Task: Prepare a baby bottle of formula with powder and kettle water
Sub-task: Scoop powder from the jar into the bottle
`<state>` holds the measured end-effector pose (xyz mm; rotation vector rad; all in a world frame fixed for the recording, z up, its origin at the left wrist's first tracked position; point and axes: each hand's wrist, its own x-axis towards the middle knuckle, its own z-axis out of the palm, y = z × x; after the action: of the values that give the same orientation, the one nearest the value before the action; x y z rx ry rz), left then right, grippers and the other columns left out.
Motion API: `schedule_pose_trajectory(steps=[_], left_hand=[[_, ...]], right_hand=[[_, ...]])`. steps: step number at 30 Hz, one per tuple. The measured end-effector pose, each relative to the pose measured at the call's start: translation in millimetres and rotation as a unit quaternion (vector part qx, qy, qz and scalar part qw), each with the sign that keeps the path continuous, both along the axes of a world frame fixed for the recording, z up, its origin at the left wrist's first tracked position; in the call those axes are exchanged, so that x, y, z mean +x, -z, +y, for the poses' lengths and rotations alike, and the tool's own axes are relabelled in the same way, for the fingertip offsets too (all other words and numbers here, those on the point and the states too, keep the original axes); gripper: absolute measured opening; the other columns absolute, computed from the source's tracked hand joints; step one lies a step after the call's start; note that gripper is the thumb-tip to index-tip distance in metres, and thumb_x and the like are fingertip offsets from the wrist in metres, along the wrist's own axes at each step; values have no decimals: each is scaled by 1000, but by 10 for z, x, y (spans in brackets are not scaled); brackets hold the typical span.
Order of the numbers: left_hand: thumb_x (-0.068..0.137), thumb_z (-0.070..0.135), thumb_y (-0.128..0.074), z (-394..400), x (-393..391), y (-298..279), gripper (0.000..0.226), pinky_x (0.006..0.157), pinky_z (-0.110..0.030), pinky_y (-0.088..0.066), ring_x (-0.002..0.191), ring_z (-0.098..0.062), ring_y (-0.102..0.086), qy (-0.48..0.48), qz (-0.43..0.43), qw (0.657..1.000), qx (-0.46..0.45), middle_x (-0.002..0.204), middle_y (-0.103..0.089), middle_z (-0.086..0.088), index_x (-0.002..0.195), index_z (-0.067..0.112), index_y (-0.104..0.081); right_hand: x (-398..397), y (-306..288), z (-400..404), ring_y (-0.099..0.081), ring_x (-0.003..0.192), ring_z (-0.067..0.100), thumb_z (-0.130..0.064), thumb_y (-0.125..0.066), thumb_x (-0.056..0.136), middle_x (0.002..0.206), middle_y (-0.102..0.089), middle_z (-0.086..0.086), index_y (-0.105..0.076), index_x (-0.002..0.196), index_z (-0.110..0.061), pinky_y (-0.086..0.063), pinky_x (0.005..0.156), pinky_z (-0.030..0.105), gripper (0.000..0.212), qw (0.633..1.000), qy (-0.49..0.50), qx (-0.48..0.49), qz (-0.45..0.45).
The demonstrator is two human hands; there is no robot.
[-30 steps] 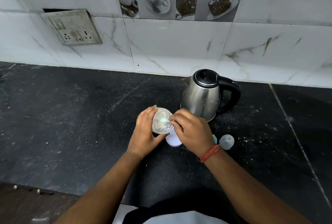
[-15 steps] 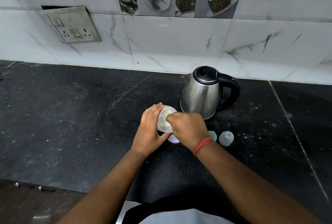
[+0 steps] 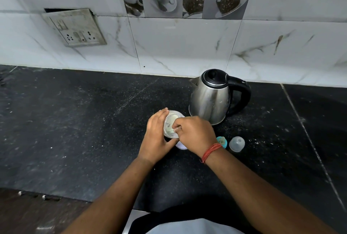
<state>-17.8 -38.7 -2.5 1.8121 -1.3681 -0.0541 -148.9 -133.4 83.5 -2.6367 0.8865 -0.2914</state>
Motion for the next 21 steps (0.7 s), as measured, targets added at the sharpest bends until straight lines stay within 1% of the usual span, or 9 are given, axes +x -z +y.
schedule_pose_trajectory(steps=[2, 4, 6, 8, 10, 12, 14, 17, 21], left_hand=[[78, 28, -89, 10, 6, -19, 92, 121, -18, -23, 146, -17, -35, -2, 8, 1000, 7, 159, -40, 0, 153, 16, -35], [79, 34, -88, 22, 13, -30, 93, 119, -13, -20, 146, -12, -32, -11, 22, 1000, 17, 159, -40, 2, 154, 17, -35], [78, 36, -88, 27, 18, -34, 94, 116, -8, -19, 145, -8, -31, -24, 38, 999, 26, 159, -40, 4, 154, 17, -36], [77, 35, -89, 29, 25, -27, 95, 113, -5, -19, 143, -8, -32, -35, 51, 998, 32, 158, -40, 4, 154, 15, -37], [77, 34, -89, 33, 31, -19, 96, 112, -4, -19, 144, -9, -32, -42, 62, 996, 39, 158, -39, 5, 155, 15, -37], [77, 34, -89, 36, 40, -5, 96, 114, -7, -19, 145, -12, -32, -48, 72, 995, 45, 159, -39, 5, 155, 16, -36], [77, 35, -89, 39, 43, 7, 97, 116, -18, -24, 146, -13, -32, -51, 87, 994, 49, 159, -38, 5, 155, 17, -35], [76, 37, -90, 45, 52, 24, 97, 117, -32, -33, 145, -13, -34, -54, 113, 991, 49, 158, -39, 8, 154, 19, -35], [75, 41, -89, 84, 82, 50, 96, 117, -35, -36, 144, -9, -35, -61, 145, 986, 52, 153, -39, 16, 153, 22, -36]], right_hand=[[-10, 7, -12, -68, 87, 14, -24, -66, 89, 91, -74, -8, -76, 96, -31, -55, 74, 30, 15, 996, 36, 66, -43], [-7, 21, -29, -66, 78, 6, -20, -71, 85, 76, -71, -16, -75, 86, -29, -55, 72, 28, 10, 983, 70, 146, -90], [-10, 36, -53, -63, 66, 0, -14, -73, 83, 60, -63, -23, -75, 79, -26, -55, 66, 27, 12, 962, 95, 216, -137], [-16, 52, -79, -60, 59, -1, -11, -73, 82, 55, -60, -24, -75, 78, -23, -54, 61, 27, 13, 946, 110, 255, -170], [-26, 76, -98, -58, 55, 0, -9, -73, 82, 59, -63, -17, -75, 79, -21, -52, 59, 26, 12, 933, 125, 275, -196], [-34, 99, -110, -57, 51, -2, -8, -72, 83, 64, -66, -11, -73, 78, -20, -47, 58, 20, 13, 921, 138, 295, -214], [-39, 117, -116, -56, 48, -2, -6, -71, 85, 65, -66, -8, -72, 78, -18, -45, 54, 16, 14, 907, 150, 319, -231], [-23, 137, -130, -54, 45, 3, -4, -70, 86, 64, -66, -1, -73, 81, -13, -45, 49, 17, 11, 885, 168, 353, -254], [25, 184, -140, -53, 45, 9, -5, -70, 86, 69, -68, 4, -73, 83, -13, -45, 48, 19, 9, 864, 185, 385, -268]])
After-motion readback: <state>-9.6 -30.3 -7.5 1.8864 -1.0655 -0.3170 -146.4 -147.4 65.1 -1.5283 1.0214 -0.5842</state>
